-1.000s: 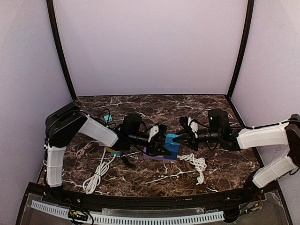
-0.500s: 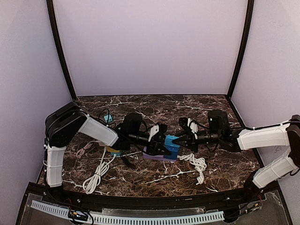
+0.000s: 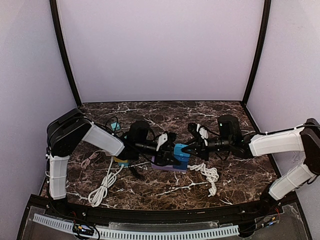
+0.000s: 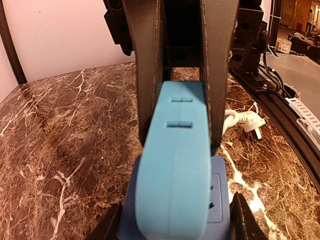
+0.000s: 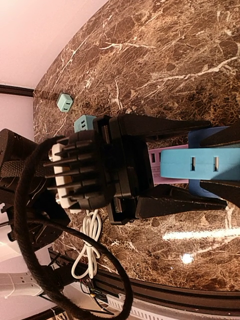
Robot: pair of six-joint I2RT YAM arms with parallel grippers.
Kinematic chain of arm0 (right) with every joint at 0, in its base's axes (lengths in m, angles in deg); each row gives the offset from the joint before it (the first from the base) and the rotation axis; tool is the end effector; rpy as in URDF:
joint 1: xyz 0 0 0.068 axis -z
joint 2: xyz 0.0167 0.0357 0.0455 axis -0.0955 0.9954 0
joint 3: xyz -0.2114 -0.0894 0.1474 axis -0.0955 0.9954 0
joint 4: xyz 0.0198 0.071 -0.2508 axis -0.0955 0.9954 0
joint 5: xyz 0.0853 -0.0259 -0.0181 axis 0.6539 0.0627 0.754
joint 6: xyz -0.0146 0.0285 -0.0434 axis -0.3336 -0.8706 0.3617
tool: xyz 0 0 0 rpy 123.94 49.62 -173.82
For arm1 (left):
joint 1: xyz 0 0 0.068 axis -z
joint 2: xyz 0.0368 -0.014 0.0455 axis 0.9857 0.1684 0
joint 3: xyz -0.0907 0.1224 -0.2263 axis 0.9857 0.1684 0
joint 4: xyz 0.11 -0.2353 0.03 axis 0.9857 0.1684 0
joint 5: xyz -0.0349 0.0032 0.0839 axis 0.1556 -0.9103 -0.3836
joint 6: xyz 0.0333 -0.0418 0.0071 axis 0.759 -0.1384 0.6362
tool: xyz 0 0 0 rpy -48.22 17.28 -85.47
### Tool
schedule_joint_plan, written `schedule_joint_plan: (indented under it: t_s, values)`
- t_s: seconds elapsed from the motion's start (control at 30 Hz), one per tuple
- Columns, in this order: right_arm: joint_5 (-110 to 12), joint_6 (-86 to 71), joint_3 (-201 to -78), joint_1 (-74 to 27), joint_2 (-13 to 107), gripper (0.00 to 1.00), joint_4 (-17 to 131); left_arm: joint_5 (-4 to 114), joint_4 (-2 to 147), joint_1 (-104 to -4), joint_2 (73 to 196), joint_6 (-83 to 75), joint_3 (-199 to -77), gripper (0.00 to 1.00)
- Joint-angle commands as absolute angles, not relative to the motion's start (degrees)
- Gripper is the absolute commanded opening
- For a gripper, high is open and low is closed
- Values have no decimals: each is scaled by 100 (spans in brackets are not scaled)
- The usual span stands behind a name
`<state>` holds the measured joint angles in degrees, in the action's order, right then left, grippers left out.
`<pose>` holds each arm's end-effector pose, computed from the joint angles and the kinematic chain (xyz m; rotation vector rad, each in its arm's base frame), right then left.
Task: Insert the plug
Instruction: Insert the plug into the socket.
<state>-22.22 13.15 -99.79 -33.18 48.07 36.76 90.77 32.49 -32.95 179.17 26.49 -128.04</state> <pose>0.2135 0.1966 0.1948 -1.2405 1.6325 0.8766 0.2722 -0.3321 0.1379 1.4633 1.2129 -1.0486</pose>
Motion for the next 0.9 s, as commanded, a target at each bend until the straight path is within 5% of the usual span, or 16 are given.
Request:
schedule_joint_plan:
  t_s: [0.0,0.27,0.4,0.47,0.7,0.77,0.87]
  values:
    - [-2533,1299,-9798,-3292,5139,0,4546,9216,3337,-3302,17724,2779,-12579,1]
    - [-2439,1298,-9518,-3407,4974,3,4269,9166,3181,-3302,17734,2690,-12554,1]
    - [-2281,1280,-9626,-3401,4766,36,4276,9188,3186,-3305,17734,2708,-12548,1]
    - [-2221,1265,-9775,-3399,4696,45,4356,9183,3197,-3302,17734,2724,-12557,1]
    - [-2299,1165,-9826,-3349,4396,61,4334,9100,3191,-3293,17719,2773,-12543,1]
    - [-2361,1094,-9794,-3329,4317,65,4331,9045,3136,-3289,17696,2752,-12510,10]
    - [-2490,1003,-9771,-3290,4238,70,4346,9089,2987,-3269,17633,2761,-12459,54]
